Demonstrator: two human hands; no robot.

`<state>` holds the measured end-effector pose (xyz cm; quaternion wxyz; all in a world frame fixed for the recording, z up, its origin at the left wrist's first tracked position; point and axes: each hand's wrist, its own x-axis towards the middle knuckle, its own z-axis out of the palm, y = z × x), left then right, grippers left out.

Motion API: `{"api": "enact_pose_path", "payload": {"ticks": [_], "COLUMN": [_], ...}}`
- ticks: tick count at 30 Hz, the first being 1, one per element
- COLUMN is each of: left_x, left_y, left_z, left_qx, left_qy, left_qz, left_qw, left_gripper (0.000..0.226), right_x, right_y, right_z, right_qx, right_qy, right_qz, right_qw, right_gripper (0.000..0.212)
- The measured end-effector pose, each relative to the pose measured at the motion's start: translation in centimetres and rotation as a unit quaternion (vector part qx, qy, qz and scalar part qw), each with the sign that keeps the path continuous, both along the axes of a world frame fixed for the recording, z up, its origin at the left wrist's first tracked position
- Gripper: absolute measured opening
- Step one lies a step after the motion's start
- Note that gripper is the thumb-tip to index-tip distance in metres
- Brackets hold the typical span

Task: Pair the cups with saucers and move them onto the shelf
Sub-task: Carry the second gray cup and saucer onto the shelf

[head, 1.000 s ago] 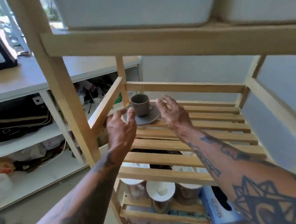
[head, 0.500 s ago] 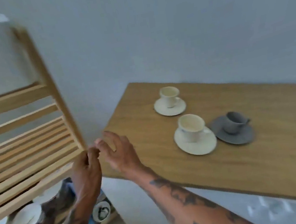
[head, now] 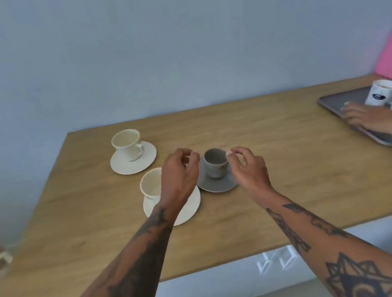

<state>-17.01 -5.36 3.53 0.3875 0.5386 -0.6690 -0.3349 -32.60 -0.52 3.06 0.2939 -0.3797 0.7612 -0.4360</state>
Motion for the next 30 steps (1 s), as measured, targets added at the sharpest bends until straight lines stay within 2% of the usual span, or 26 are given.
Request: {"api": "enact_pose_path", "payload": {"ticks": [3, 6, 11, 16, 21, 24, 30], "left_x": [-1.9, -3.0, -4.8, -5.7, -5.7, -5.8, -4.2], "left_y": [-4.2, -7.7, -9.7, -8.7, -7.4, -6.5, -4.5], "left_z": [-0.9, -2.2, -3.5, -3.0, -1.5, -0.2, 5.3], "left_qx": [0.035, 0.111, 0.179, 0.202, 0.207, 0.177, 0.135], "left_qy": [-0.094, -0.166, -0.195, -0.14, -0.078, -0.028, 0.035], "left_qz": [-0.021, -0.045, -0.127, -0.125, -0.125, -0.12, -0.077], "left_qw": [0.995, 0.979, 0.956, 0.961, 0.967, 0.977, 0.987], "left_gripper": [0.04, 0.047, 0.043, 0.042, 0.042, 0.037, 0.034], "right_x": [-1.2, -1.5, -1.6, -2.1, -3.3, -4.3, -4.4], "right_y": [-0.8, -1.7, -3.1, -3.6, -3.3, -3.1, -2.9], "right_z": [-2.1, -3.7, -4.3, -5.0, -4.7, -3.1, 2.9], "right_qx": [0.032, 0.012, -0.027, -0.045, -0.036, -0.043, -0.081], "right_qy": [-0.056, -0.078, -0.116, -0.131, -0.131, -0.12, -0.109], "right_qz": [0.007, 0.002, -0.001, -0.005, 0.014, 0.034, 0.097], "right_qw": [0.998, 0.997, 0.993, 0.99, 0.991, 0.991, 0.986], "right_gripper": [0.026, 0.015, 0.015, 0.018, 0.031, 0.035, 0.029]}}
